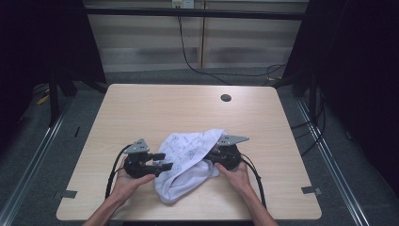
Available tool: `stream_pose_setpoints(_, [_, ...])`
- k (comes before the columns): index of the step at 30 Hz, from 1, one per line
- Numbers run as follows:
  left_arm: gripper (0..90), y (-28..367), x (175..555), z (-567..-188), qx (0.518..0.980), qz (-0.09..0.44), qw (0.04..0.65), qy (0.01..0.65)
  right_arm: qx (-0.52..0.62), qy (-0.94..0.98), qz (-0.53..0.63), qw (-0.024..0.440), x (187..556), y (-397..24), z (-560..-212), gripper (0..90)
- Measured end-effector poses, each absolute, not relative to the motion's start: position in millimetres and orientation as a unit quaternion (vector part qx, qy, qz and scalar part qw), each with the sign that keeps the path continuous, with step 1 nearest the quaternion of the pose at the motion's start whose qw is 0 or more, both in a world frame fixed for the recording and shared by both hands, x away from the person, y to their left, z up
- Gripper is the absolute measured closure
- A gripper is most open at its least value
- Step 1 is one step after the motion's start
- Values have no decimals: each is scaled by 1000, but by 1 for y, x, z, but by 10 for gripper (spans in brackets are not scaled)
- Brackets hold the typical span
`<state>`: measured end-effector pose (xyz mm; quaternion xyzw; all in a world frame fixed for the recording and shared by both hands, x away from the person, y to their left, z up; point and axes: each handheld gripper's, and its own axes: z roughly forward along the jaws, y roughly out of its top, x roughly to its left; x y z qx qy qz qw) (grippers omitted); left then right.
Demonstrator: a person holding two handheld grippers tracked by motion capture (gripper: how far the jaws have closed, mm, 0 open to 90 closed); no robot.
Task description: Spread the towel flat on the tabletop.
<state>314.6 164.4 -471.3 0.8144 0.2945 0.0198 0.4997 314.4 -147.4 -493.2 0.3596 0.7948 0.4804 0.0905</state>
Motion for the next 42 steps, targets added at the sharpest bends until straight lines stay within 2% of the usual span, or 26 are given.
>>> stream_pose_setpoints(3, [352,150,325,-477,811,5,505,295,356,793,485,92,313,-147,-489,874])
stream_pose_setpoints(8, [367,133,327,-487,830,0,480,284,354,795,484,91,312,-148,-488,873])
stream_pose_setpoints(9, [607,132,326,-488,834,1,480,274,355,794,485,90,311,-149,-488,873])
stream_pose_setpoints(12, [840,136,325,-485,833,12,483,270,356,794,484,92,310,-151,-487,873])
stream_pose_setpoints(13, [858,140,326,-483,828,11,491,271,361,791,484,93,309,-154,-487,874])
stream_pose_setpoints(15, [867,150,326,-478,808,0,516,285,366,787,488,94,309,-159,-486,874])
stream_pose_setpoints(20, [873,180,330,-462,767,12,556,321,384,771,496,112,309,-176,-472,874])
stream_pose_setpoints(31, [874,209,334,-449,735,17,580,350,404,742,513,149,310,-206,-438,875])
stream_pose_setpoints(36, [875,215,340,-422,725,40,593,347,405,730,521,179,323,-214,-396,875])
stream_pose_setpoints(42, [877,222,353,-360,709,88,614,336,407,706,543,204,346,-214,-340,876])
